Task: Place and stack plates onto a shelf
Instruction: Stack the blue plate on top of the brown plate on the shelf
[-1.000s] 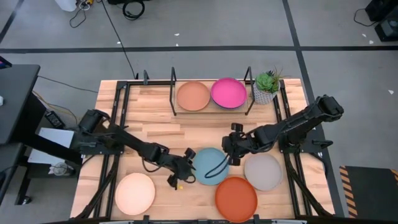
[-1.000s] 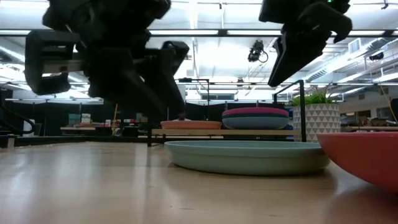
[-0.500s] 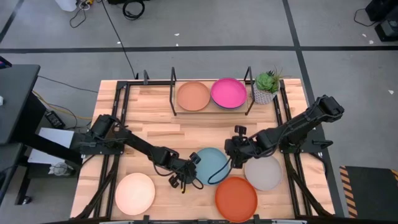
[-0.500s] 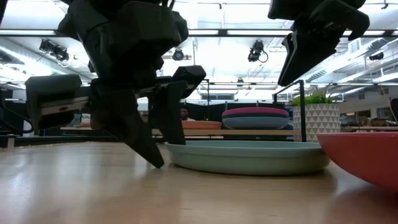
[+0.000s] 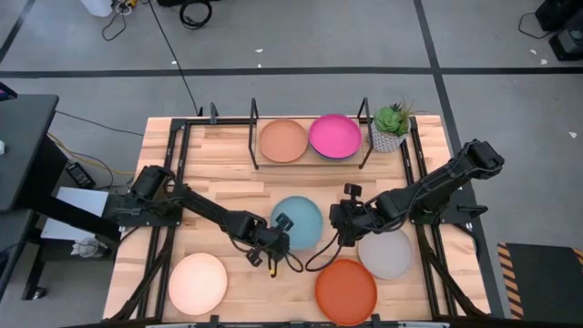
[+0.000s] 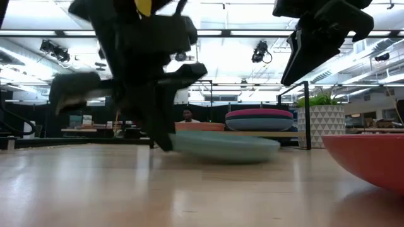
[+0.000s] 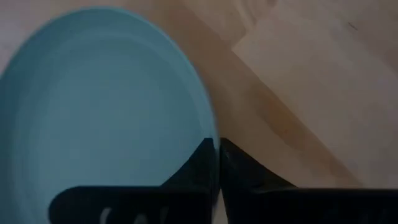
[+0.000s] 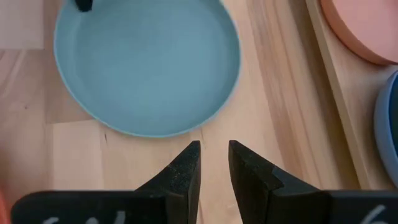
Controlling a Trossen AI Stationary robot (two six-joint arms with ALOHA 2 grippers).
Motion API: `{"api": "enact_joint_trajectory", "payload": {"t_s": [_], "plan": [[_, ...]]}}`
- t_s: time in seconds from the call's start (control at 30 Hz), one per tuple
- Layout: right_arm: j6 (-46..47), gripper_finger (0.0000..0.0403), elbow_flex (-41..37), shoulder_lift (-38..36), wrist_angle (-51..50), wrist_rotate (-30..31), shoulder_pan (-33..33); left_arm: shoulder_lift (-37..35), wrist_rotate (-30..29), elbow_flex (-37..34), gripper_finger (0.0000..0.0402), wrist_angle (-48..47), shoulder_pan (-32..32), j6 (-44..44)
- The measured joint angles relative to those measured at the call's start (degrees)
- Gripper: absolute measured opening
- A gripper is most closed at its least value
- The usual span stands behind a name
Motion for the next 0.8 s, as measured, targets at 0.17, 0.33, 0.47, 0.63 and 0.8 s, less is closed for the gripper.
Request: {"api": "enact_joint_trajectory", "payload": {"t_s": [0.17, 0.33, 0.47, 0.63, 0.8], "plan": [[0.7, 0.0089, 0.0, 0.0, -0.3, 4.2, 2.1, -4.0, -4.2, 2.5, 0.0015, -6.4, 1.7, -2.0], [0.4, 0.0089, 0.0, 0.0, -0.9, 9.8, 4.3, -9.7, -6.8, 2.5, 0.0015, -8.3, 5.5, -2.3], [0.3, 0.0089, 0.0, 0.0, -1.3, 11.5, 5.0, -13.3, -6.2, 2.6, 0.0015, -7.9, 11.3, -3.0], [0.4, 0.0089, 0.0, 0.0, -1.6, 12.4, 5.1, -14.3, -2.5, 2.5, 0.0015, -5.5, 20.8, -4.6], [0.6, 0.0089, 0.0, 0.0, -1.6, 12.4, 5.1, -13.9, 2.8, 2.5, 0.0015, 1.5, 28.8, -9.4]]}}
